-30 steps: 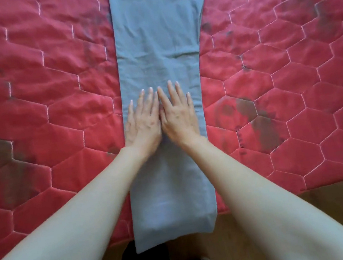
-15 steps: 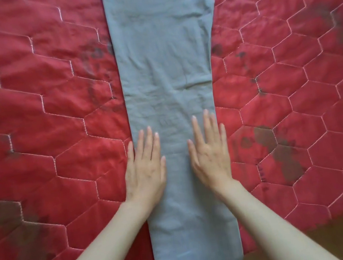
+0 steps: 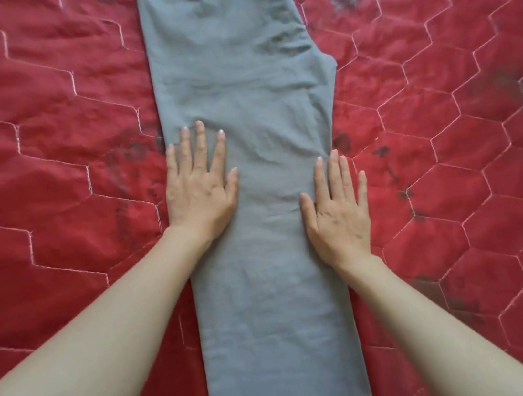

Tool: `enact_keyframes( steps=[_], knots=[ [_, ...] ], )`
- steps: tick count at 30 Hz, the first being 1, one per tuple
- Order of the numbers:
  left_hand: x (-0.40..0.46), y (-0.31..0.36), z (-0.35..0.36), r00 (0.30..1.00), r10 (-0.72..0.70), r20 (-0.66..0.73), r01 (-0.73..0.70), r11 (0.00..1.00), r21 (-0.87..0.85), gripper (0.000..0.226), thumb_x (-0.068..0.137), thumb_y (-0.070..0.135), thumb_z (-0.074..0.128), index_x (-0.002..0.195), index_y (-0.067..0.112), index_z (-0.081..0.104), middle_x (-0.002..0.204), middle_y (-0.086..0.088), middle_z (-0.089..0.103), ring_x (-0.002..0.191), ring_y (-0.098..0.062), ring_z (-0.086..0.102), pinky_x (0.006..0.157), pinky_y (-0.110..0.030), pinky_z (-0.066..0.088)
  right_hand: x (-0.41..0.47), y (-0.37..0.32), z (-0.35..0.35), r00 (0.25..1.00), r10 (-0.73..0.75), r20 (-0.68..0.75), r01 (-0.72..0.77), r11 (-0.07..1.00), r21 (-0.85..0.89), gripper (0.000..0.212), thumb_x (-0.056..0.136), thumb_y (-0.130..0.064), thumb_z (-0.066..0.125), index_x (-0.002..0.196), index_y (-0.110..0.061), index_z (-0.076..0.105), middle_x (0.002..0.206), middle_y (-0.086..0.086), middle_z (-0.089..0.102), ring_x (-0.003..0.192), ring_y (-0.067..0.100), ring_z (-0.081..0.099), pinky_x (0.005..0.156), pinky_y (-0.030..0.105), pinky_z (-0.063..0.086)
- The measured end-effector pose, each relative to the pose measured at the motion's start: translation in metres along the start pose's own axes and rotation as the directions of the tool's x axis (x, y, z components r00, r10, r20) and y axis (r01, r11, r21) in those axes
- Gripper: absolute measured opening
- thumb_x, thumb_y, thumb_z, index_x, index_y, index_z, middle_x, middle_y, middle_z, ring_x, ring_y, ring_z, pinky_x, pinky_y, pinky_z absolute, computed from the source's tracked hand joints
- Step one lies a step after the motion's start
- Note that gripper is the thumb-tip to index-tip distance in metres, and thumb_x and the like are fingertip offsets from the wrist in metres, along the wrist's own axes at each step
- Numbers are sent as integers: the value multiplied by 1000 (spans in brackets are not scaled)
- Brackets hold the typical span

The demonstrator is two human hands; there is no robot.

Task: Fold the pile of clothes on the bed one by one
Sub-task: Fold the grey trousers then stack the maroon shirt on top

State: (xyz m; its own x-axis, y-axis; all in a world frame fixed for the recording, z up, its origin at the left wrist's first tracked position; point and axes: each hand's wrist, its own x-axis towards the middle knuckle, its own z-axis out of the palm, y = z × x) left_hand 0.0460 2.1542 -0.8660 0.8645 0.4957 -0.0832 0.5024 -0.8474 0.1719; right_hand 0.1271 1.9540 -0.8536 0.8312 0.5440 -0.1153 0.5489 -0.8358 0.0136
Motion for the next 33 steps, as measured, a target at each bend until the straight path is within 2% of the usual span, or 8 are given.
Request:
enact_keyframes(
  steps=[8,14,18,21,24,27,29,33],
  knots=[
    [133,-24,-14,994,-92,-50,95,994,54,56,101,39,20,154,25,10,162,-8,2,149,-28,-1,118,-52,-3,150,-78,-22,924,-379,-52,381,922,64,55,102,-36,30,153,-17,20,161,9,13,150,24,6,119,46,2],
    [169,-39,-17,990,-112,-87,114,993,15,57,98,41,20,153,30,12,162,-6,3,149,-28,-1,118,-54,1,211,-18,-16,989,-147,-11,147,989,6,58,101,-48,22,154,-27,10,163,1,3,150,17,-2,119,45,-6],
    [169,-34,-20,989,-121,-86,122,993,4,60,94,41,20,153,29,17,162,-7,8,149,-29,3,118,-55,4,211,8,-24,999,-39,-14,39,999,-10,59,101,-44,23,155,-22,13,162,11,4,150,24,-2,119,51,-3],
    [169,-33,-22,990,-120,-79,122,992,17,60,94,40,22,152,27,21,161,-8,13,148,-30,7,118,-56,5,242,-28,-39,962,-257,-95,261,965,26,57,100,-40,26,152,-17,24,161,15,10,149,29,5,119,48,-2],
    [170,-34,-20,989,-112,-92,115,993,21,60,93,39,28,152,27,25,160,-8,16,148,-30,11,117,-56,9,305,-89,-50,811,-582,-63,584,811,21,55,101,-42,23,152,-22,25,160,10,15,149,27,9,120,47,2],
    [171,-35,-18,987,-115,-115,119,992,30,60,92,37,33,151,27,28,160,-7,18,148,-30,13,117,-55,13,385,-121,-60,683,-728,57,730,676,-101,55,103,-49,19,154,-31,11,162,2,8,150,21,4,120,47,-2],
    [172,-37,-17,987,-112,-117,116,993,34,60,92,36,32,151,26,29,160,-7,18,148,-30,13,117,-56,15,436,-123,-66,715,-696,61,698,707,-109,56,102,-51,18,154,-31,9,163,2,7,150,20,3,120,47,-3],
    [171,-37,-17,988,-109,-107,116,991,61,60,92,35,31,151,26,28,160,-8,18,148,-31,13,117,-55,15,501,-122,-79,900,-430,78,431,902,-3,58,101,-53,13,154,-29,9,162,6,7,150,23,0,117,56,-5]
  ],
)
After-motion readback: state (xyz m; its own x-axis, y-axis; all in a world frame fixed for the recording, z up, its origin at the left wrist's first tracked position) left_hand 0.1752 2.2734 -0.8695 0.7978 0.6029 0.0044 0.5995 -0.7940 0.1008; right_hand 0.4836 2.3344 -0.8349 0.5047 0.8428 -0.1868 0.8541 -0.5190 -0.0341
